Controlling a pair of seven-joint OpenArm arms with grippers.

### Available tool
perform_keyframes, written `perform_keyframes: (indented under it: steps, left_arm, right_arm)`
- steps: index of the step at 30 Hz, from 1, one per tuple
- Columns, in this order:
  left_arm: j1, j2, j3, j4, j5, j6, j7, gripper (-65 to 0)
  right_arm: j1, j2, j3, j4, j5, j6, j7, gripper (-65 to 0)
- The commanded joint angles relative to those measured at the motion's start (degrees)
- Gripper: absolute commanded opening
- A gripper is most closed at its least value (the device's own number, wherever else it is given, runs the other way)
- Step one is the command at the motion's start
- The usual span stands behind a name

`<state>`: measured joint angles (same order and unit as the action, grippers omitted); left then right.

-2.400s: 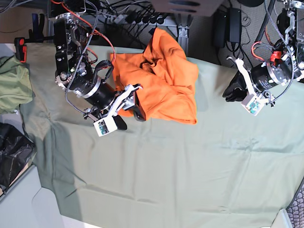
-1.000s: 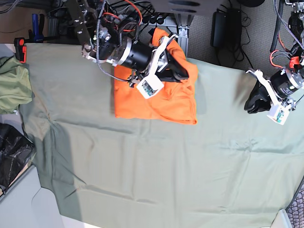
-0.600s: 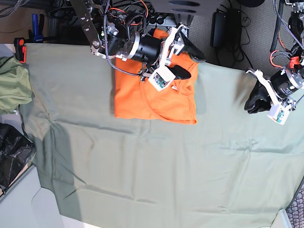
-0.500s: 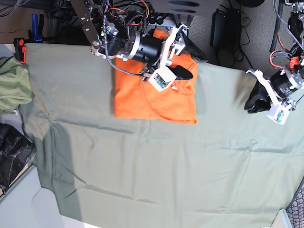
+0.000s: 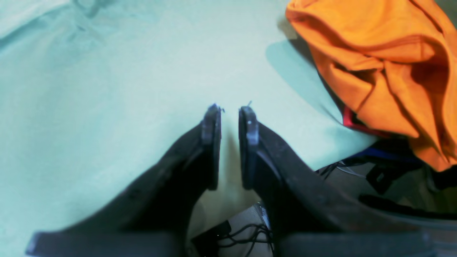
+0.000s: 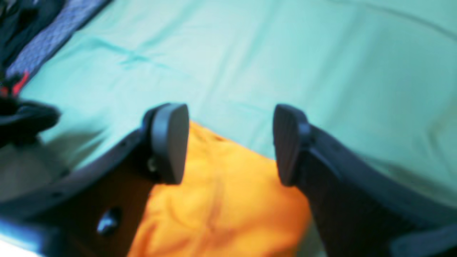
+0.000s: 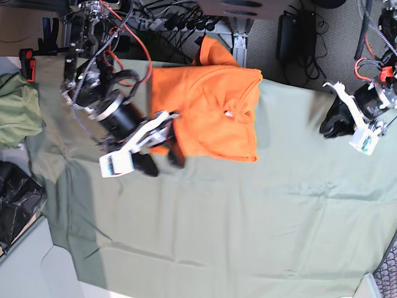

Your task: Fold the T-shirt properly

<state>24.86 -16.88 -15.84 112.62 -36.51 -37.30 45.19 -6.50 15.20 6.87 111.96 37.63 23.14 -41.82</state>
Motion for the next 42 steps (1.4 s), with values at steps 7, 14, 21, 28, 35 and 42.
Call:
perform_keyframes:
  steps: [7,14,21,28,35,42]
  left_arm:
    - [-0.2,-0.4,-0.3,1.2,-1.0,-1.1,-1.1,-52.2]
    - [-0.2,-0.5,-0.3,1.2,-1.0,-1.1,-0.7,-52.2]
    - [-0.2,-0.4,-0.3,1.2,-1.0,-1.1,-0.8,-52.2]
    - [-0.2,-0.5,-0.3,1.2,-1.0,-1.1,-0.8,-52.2]
    - [-0.2,-0.4,-0.3,1.2,-1.9,-1.1,-0.7,-52.2]
    - [-0.2,-0.4,-0.3,1.2,-1.9,-1.1,-0.2,-52.2]
  right_arm:
    - [0.3,0.3,8.5,-10.9,10.6,6.7,-3.8,-27.7]
    - [-6.2,0.3,10.7,-10.8,17.5,6.7,-7.2,-27.7]
    - [-11.5,-0.1,10.8,-10.8,18.8,6.7,-6.8,-27.7]
    - [-10.6,-0.2,10.7,-10.9,18.7,6.7,-4.9,-27.7]
    - [-7.3,-0.2,9.0,-17.6,19.0,6.7,-4.9,-28.0]
    - [-6.6,-0.2,8.7,-20.2,20.5,6.9,-4.9,-41.7]
